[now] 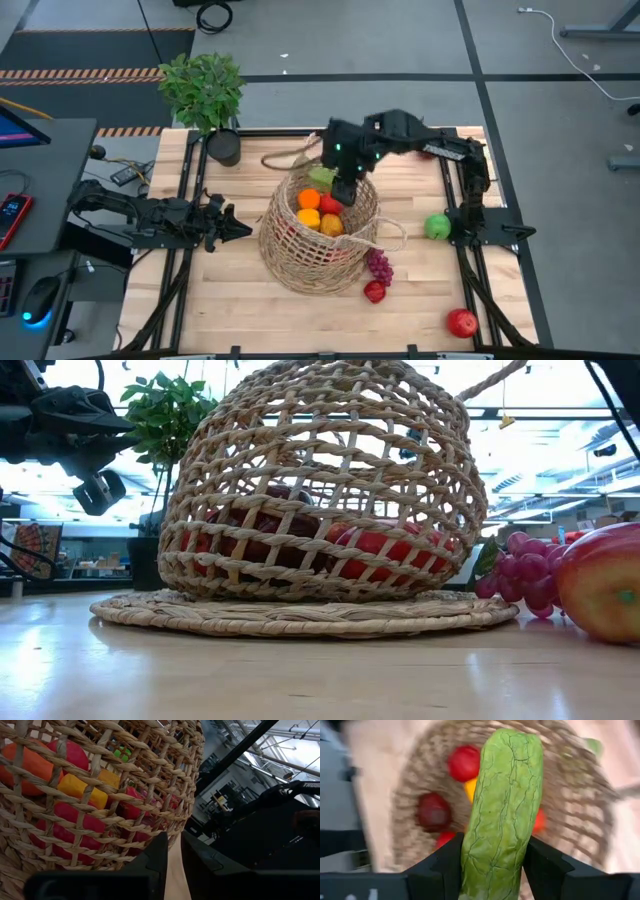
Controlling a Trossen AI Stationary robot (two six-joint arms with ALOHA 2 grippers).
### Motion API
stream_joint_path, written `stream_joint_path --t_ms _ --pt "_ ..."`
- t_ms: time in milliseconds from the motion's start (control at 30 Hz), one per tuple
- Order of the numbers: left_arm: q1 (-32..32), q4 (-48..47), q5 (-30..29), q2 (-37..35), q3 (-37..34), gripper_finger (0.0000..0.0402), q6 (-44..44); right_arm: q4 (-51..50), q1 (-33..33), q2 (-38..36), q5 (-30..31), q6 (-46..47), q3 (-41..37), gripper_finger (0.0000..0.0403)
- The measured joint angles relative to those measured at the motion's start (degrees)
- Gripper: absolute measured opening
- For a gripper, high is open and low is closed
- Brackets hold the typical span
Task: Build produce basket
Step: Put the green cucumber into the brown basket
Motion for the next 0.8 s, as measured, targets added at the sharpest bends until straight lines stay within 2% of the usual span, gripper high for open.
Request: stream_joint_path --t_ms 200,367,500,600,667,733,800 --pt "0.00 0.00 -0.02 0.01 0.00 0.0063 0.01 4.65 -7.20 0.15 -21.42 -6.88 0.00 0.0185" --pt "0.02 0.00 0.00 0.02 0.00 0.0058 -0.02 4.82 -12.09 0.79 -40.07 -11.08 0.00 0.0185" --pt "0.02 0.00 -0.02 0.02 0.00 0.0061 -0.01 4.12 -13.82 0.98 -50.62 -16.99 0.00 0.0185" --pt "0.00 0.00 0.00 0.02 0.00 0.0063 0.00 3.71 -14.73 0.94 -55.91 -22.85 0.00 0.0185" --pt "0.00 0.00 -0.02 0.02 -0.01 0.0062 -0.01 3.23 -15.36 0.94 -57.28 -25.96 0.00 0.0185" --pt "0.01 0.00 -0.01 0.02 -0.01 0.0060 -0.01 2.90 -15.95 0.94 -56.72 -26.78 0.00 0.0185" --pt "0.00 0.00 0.00 0.02 -0.02 0.0058 0.00 3.12 -16.35 0.93 -52.37 -26.64 0.00 0.0185"
